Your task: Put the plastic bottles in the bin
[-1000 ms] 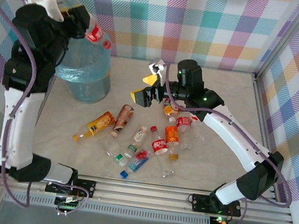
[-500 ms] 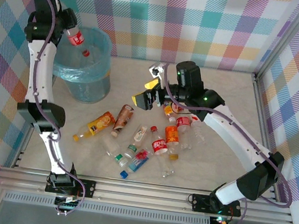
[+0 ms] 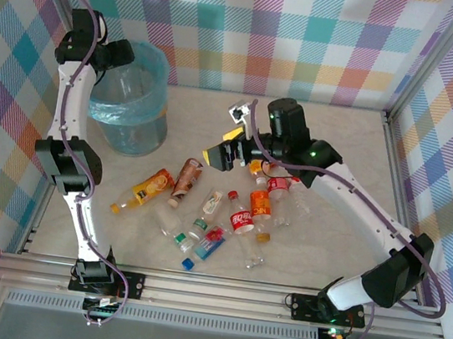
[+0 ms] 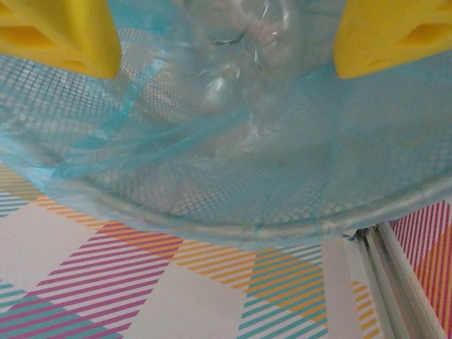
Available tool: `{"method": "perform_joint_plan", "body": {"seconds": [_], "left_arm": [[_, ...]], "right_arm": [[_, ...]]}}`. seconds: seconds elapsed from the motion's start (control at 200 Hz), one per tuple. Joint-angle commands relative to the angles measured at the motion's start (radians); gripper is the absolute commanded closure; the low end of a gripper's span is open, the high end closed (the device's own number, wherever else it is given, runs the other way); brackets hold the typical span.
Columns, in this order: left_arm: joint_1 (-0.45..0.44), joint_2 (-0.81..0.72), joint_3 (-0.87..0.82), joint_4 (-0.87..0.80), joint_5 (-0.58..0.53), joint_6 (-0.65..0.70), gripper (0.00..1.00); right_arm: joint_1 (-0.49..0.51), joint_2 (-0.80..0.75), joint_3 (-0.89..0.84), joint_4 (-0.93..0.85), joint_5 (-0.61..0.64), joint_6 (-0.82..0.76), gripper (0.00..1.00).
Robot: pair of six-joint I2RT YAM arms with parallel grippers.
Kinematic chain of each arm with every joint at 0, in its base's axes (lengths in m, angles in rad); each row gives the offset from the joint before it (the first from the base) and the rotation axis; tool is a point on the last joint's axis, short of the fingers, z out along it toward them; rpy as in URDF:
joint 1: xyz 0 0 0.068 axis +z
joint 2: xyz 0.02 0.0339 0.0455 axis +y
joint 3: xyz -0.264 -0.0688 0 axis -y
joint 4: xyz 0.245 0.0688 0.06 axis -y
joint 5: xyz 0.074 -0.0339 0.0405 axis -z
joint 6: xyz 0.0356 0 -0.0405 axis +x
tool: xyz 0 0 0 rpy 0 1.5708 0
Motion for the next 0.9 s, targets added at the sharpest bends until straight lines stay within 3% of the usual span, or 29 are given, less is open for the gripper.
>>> {"method": "perform_joint_plan", "body": {"seconds": [0.0, 0.14, 0.26, 0.495, 0.725, 0.895], "left_arm": [[-0.002, -0.005, 0.020, 0.014, 0.017, 0.010, 0.15], [-0.002, -0.028, 0.096, -0.013, 0.039, -0.003, 0.15], [-0.010, -0.095, 0.117, -0.016, 0.067, -0.019, 0.16], [-0.124, -0.293, 0.090, -0.037, 0.036, 0.025, 0.17], [-0.335, -0.506, -0.141, 0.004, 0.010, 0.069, 0.18], [-0.515, -0.660, -0.456, 0.105, -0.001, 0.075, 0.19]], "right_arm": [[0.007, -0.030, -0.008, -0.013, 0.014, 0.004, 0.01], [0.007, -0.026, 0.023, -0.039, 0.032, -0.026, 0.00], [0.007, -0.025, 0.066, -0.095, 0.122, -0.046, 0.00], [-0.017, -0.035, 0.096, -0.204, 0.293, -0.042, 0.01], [-0.106, -0.052, 0.027, -0.316, 0.355, 0.029, 0.00], [-0.176, -0.062, -0.072, -0.366, 0.366, 0.057, 0.03]]}}
